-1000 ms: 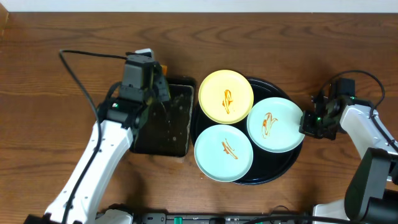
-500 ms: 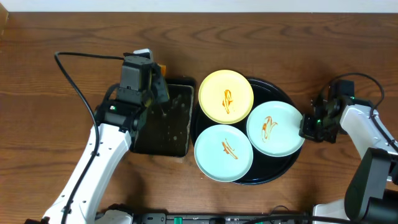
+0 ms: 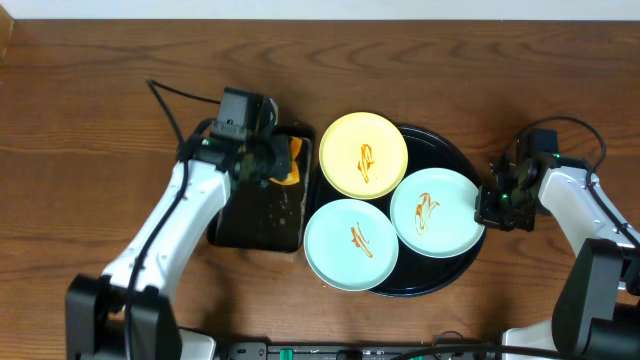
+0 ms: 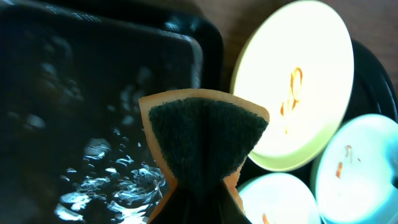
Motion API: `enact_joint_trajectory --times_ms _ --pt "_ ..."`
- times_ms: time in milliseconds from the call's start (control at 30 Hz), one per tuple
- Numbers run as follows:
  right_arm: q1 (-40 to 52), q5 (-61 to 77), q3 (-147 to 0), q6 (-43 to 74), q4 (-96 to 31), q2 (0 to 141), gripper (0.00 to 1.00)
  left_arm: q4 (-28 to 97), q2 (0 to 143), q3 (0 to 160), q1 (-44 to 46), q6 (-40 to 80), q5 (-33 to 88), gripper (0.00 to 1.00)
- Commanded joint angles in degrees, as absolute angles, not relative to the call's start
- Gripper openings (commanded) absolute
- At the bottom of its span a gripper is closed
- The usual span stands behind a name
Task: Clean dirty plates on tray and stack at the side
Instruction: 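Lift the sponge with the left gripper over the right green plate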
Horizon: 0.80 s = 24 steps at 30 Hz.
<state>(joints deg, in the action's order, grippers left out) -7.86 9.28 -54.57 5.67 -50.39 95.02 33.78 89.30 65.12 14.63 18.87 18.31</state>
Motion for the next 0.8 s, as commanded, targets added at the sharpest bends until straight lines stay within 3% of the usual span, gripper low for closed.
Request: enact_joint_trajectory --times_ms 0,133,333,767 --pt "-7.4 8.2 -55.4 6.4 -50.6 95.5 0.01 36.3 93.0 71.1 14.3 19.6 27.5 0.07" --pt "-7.4 8.2 -55.4 6.4 -50.6 95.5 0.01 35.6 95.1 74.2 15.8 19.8 34.9 0.08" --pt "-7.4 8.2 -55.4 6.4 -50.6 95.5 0.01 28.5 95.5 74.2 23.6 22.0 35.5 0.08" --pt "-7.4 8.2 -55.4 6.4 -50.6 95.5 0.01 7.3 109.2 74.9 41.5 39.8 38.0 0.08"
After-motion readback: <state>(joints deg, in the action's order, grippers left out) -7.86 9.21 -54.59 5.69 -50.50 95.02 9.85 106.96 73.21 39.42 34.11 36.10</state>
